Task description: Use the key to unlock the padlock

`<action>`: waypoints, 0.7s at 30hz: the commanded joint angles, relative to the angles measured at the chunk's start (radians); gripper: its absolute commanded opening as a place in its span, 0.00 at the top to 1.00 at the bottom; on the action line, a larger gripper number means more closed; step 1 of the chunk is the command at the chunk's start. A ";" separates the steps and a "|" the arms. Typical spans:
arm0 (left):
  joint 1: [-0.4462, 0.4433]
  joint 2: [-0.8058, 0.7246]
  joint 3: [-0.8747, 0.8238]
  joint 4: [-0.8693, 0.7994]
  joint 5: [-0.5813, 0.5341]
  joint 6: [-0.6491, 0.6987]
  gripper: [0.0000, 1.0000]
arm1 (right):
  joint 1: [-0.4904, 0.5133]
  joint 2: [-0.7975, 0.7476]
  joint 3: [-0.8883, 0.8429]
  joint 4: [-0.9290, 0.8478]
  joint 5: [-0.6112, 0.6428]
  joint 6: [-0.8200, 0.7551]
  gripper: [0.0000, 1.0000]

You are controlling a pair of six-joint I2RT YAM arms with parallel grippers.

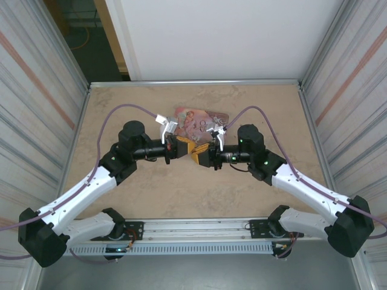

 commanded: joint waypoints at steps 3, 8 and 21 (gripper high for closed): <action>-0.004 -0.024 -0.002 -0.016 -0.016 0.026 1.00 | -0.002 -0.040 -0.005 0.015 -0.002 0.002 0.71; -0.004 -0.023 -0.001 -0.024 -0.034 0.026 1.00 | -0.001 -0.035 0.000 0.005 -0.016 0.002 0.68; -0.004 -0.023 -0.004 -0.014 -0.035 0.021 1.00 | -0.001 -0.007 0.001 0.024 -0.006 0.016 0.76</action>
